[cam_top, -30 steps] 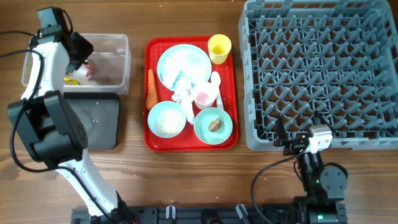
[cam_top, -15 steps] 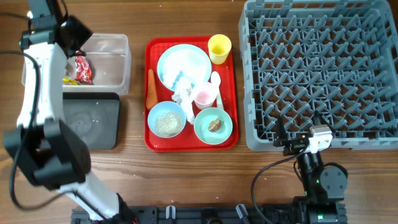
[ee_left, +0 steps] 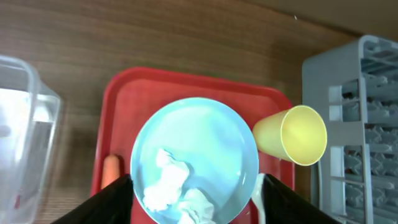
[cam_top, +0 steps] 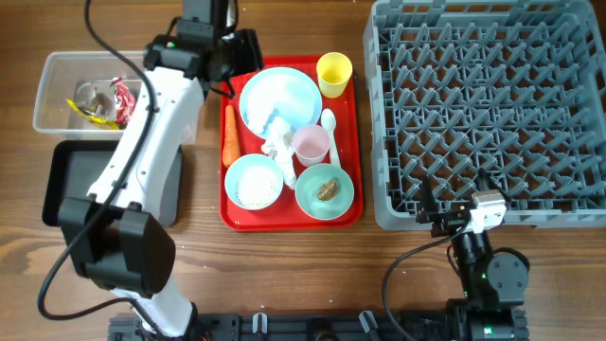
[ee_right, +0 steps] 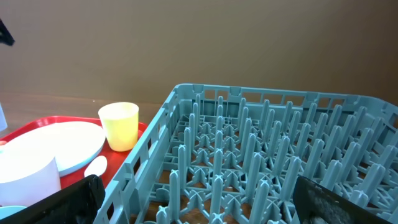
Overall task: Sort waste into correct bins and load items into the dishwasher rack
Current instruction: 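Lower the left gripper onto the tissue on the blue plate and grasp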
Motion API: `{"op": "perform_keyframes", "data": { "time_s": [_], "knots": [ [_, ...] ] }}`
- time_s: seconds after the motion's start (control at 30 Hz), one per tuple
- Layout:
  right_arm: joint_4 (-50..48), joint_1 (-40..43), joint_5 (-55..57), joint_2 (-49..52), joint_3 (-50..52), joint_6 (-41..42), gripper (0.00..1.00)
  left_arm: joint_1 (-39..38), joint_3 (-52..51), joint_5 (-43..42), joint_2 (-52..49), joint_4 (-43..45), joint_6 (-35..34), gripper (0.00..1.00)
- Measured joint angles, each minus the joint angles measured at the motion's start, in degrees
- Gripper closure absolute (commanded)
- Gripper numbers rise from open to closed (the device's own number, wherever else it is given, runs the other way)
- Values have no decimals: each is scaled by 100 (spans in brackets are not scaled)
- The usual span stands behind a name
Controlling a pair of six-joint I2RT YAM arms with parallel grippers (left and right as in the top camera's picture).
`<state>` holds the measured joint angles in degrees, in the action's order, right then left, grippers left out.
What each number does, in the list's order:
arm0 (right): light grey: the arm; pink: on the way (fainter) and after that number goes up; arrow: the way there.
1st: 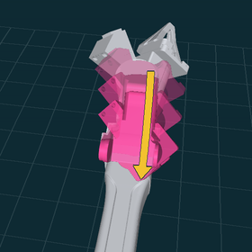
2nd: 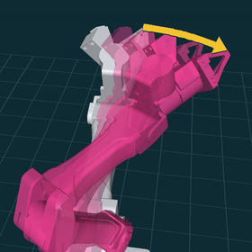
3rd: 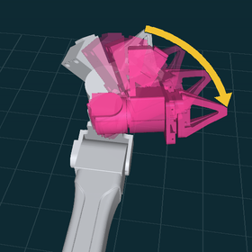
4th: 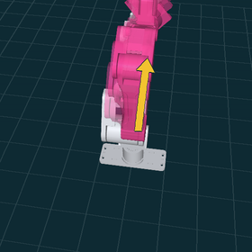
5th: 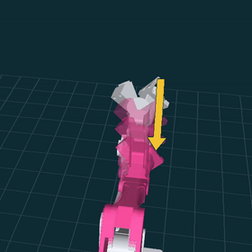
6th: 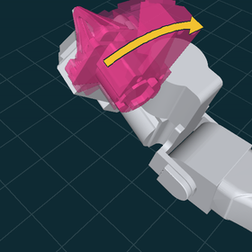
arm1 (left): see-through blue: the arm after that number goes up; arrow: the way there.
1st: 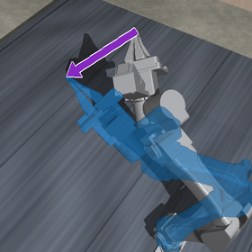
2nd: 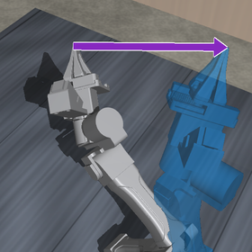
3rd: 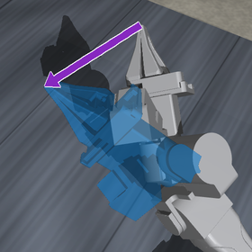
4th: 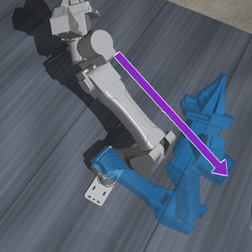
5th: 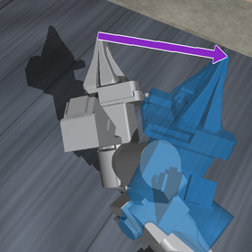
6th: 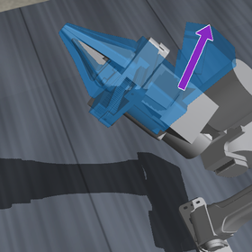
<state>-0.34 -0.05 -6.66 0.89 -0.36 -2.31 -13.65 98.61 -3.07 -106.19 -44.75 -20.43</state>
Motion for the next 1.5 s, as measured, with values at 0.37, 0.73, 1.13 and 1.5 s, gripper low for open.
{"op": "perform_keyframes", "data": {
  "time_s": [0.37,0.73,1.13,1.5],
  "knots": [
    [0,0,2,0,0,0,0,-205,0,15,-1126,-400,4,34],
    [0,0,0,0,0,0,0,-304,0,149,-1836,-413,7,30],
    [0,0,0,0,0,2,0,-409,0,151,-1906,-409,7,28],
    [0,0,0,0,0,0,0,-409,0,192,-1906,-417,7,23]
  ]
}}
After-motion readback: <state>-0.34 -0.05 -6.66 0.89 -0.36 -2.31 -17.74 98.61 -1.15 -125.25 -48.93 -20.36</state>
